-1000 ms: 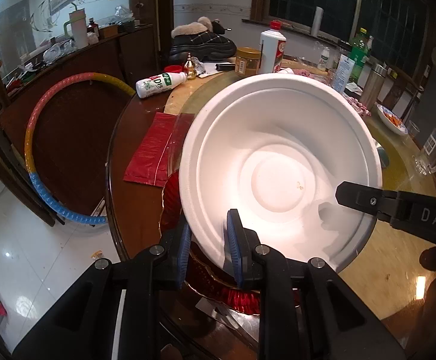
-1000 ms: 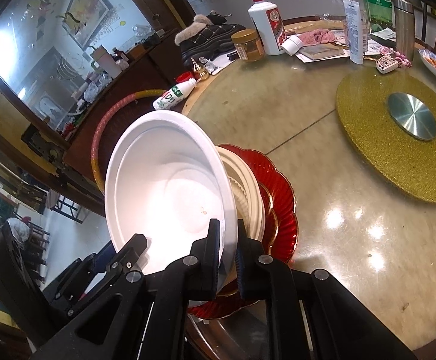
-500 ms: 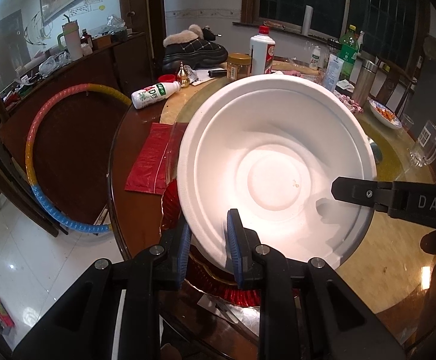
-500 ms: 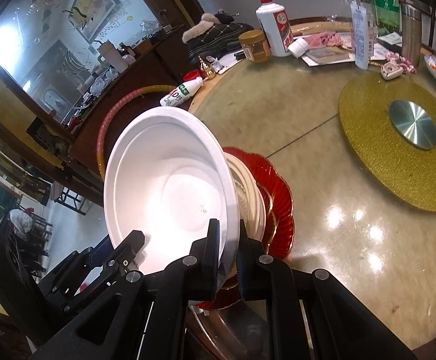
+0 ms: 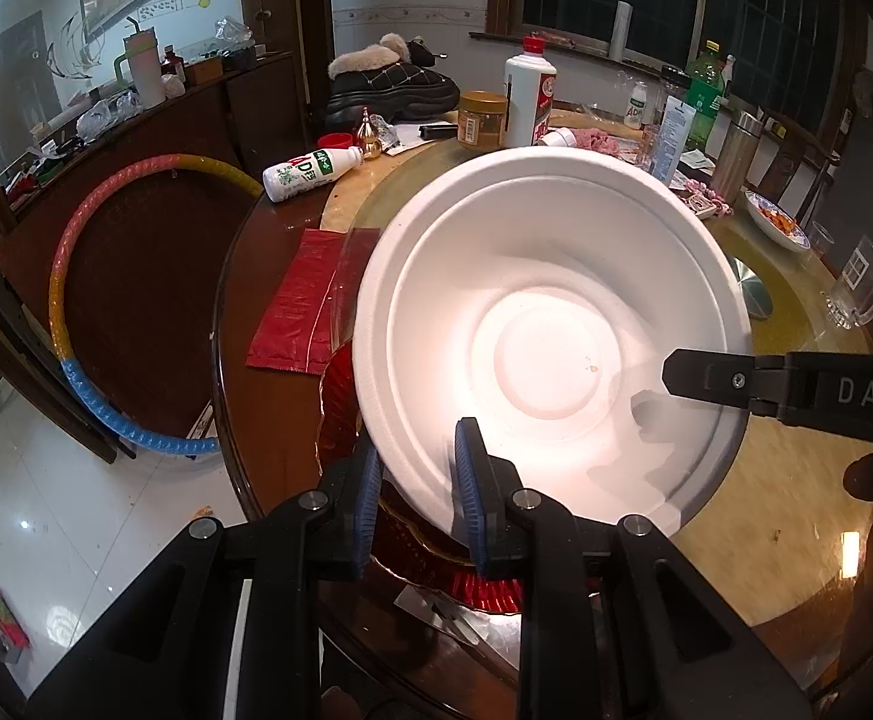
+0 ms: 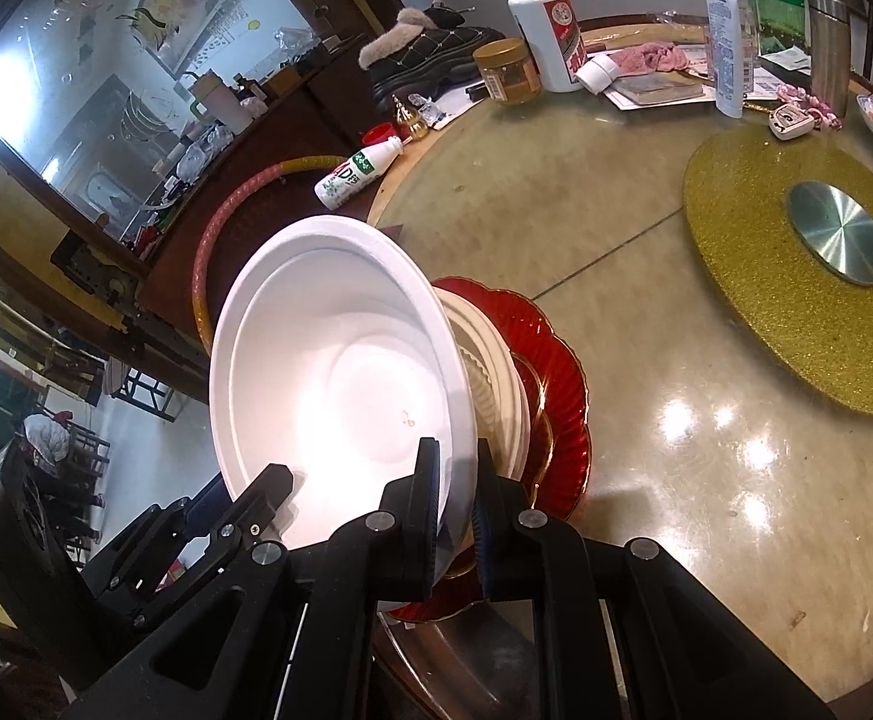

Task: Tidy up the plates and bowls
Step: 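Lower the white bowl with both grippers onto the beige bowl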

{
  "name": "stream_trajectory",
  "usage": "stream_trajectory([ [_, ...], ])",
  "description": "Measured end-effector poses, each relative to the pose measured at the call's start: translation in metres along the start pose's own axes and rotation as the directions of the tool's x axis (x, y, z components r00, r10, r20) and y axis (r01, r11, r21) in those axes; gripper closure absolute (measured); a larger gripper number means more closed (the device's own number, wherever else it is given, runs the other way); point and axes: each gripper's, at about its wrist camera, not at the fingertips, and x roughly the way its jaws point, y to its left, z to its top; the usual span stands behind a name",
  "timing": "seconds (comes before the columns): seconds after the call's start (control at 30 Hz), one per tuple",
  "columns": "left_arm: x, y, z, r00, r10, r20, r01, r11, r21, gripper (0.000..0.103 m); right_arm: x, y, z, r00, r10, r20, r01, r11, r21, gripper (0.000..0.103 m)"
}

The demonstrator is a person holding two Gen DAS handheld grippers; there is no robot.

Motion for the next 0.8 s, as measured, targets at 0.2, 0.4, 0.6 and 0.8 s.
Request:
stream_trajectory([
  [0.2, 0.003, 0.001, 0.000, 1.000, -0.006, -0.007, 0.006, 1.000, 0.003, 0.081, 0.003, 0.002, 0.004, 1.000, 0.011, -0.026, -0.011, 1.000, 0.000, 0.077],
  [0.4, 0.009, 0.001, 0.002, 1.000, -0.010, -0.018, 0.010, 1.000, -0.003, 0.081, 0.005, 0.003, 0.007, 1.000, 0.004, -0.023, -0.004, 1.000, 0.001, 0.077],
  [0.6, 0.008, 0.001, 0.004, 1.000, -0.012, -0.007, 0.012, 1.000, -0.005, 0.081, 0.001, 0.000, 0.011, 1.000, 0.010, -0.001, -0.010, 1.000, 0.017, 0.073],
  [0.8, 0.008, 0.003, 0.009, 1.000, -0.004, 0.001, 0.004, 1.000, -0.014, 0.081, 0.002, 0.000, 0.016, 1.000, 0.014, 0.007, -0.014, 1.000, 0.020, 0.070],
])
